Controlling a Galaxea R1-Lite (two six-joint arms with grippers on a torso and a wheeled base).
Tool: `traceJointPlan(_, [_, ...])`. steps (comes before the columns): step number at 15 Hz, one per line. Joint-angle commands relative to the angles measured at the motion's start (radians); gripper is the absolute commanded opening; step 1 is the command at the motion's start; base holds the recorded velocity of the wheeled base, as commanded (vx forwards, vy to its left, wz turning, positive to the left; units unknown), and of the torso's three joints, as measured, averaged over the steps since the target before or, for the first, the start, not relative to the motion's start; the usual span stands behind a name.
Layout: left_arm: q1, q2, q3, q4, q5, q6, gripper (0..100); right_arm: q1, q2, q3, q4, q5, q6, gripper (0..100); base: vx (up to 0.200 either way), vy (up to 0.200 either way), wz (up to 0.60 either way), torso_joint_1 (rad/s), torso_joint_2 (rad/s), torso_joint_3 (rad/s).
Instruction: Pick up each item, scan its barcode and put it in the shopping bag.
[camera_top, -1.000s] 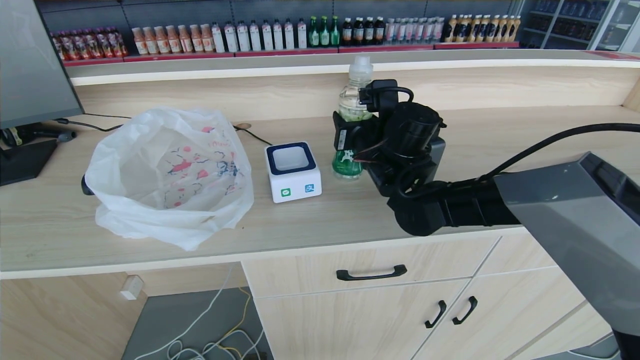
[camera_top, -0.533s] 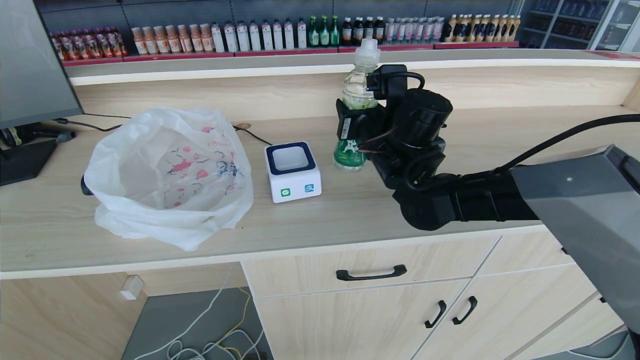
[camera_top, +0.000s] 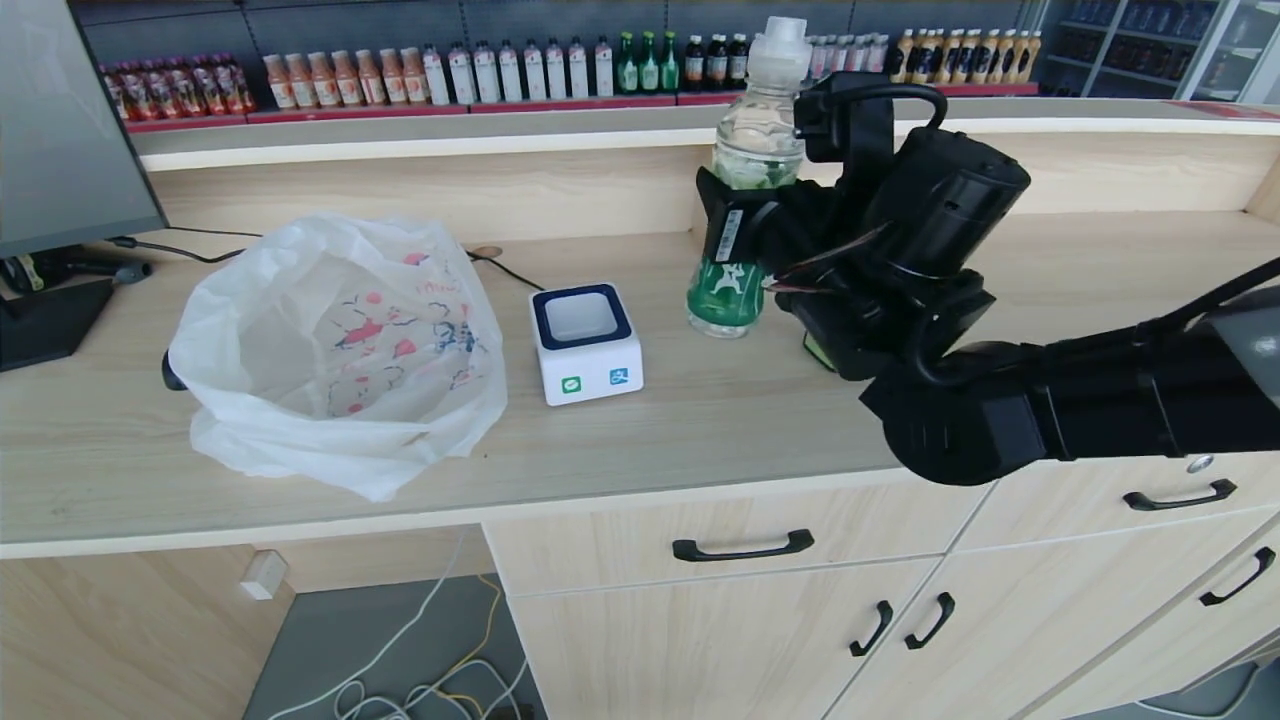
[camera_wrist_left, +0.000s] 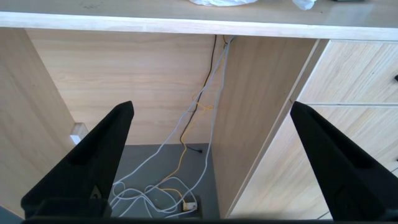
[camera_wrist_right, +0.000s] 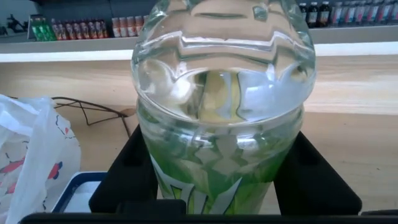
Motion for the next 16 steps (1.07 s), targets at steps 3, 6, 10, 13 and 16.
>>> traceJointPlan(3, [0.0,0.0,0.0,0.0,0.0,0.0,100,0.045,-0.184,0.346,-0.162,0.0,-0.001,0,0.0,0.0,0.0,0.0,0.0,0.0])
traceJointPlan(6, [0.0,0.0,0.0,0.0,0.0,-0.001,100,0.073,-0.228,0.508,-0.271,-0.003,-0.004,0,0.0,0.0,0.0,0.0,0.0,0.0])
traceJointPlan(10, [0.002,0.0,0.0,0.0,0.0,-0.001,100,0.107,-0.308,0.642,-0.338,-0.006,-0.015,0,0.0,0.0,0.0,0.0,0.0,0.0])
traceJointPlan(13, [0.0,0.0,0.0,0.0,0.0,-0.001,100,0.107,-0.421,0.765,-0.34,-0.003,-0.019,0,0.0,0.0,0.0,0.0,0.0,0.0])
traceJointPlan(16, [0.0,0.0,0.0,0.0,0.0,0.0,100,0.107,-0.561,0.967,-0.34,-0.001,-0.021,0,0.0,0.0,0.0,0.0,0.0,0.0])
